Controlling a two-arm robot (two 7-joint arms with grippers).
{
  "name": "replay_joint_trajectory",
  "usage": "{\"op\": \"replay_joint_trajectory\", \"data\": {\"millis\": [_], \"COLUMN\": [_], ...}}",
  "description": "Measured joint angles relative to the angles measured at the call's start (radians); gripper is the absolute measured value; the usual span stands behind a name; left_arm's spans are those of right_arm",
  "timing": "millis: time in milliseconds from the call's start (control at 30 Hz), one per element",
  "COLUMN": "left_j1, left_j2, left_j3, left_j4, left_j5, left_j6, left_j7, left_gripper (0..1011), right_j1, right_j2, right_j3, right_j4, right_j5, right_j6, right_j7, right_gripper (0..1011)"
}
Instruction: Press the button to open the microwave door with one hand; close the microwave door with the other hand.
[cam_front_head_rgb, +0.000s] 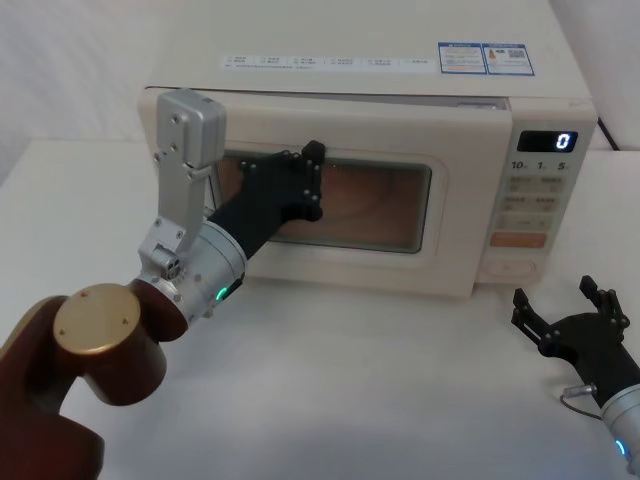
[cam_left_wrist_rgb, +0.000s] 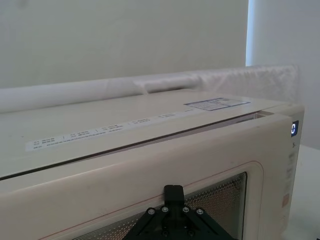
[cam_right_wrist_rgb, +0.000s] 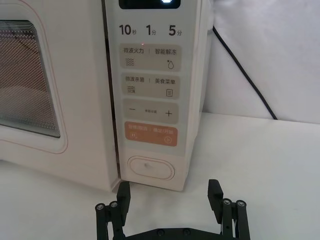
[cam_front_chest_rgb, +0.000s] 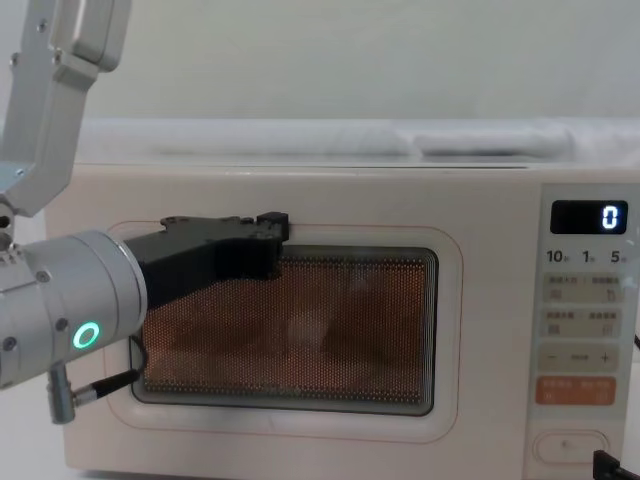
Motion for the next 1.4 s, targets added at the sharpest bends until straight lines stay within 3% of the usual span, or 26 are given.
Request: {"op": "replay_joint_trajectory", "data": {"millis": [1400], "left_j1": [-0.027], "left_j2": [-0.034], "left_j3": [-0.017], "left_j4": [0.037], "left_j5": [0.040], "left_j6": [-0.002], "left_j7": [-0.001], "left_gripper": [0], "right_j1": [0.000], "right_j2": [0.000], "right_j3": [0.000], "right_j4": [0.000], "right_j5": [0.000], "right_j6": [0.000], "right_j7": [0.000], "right_gripper": [1002]}}
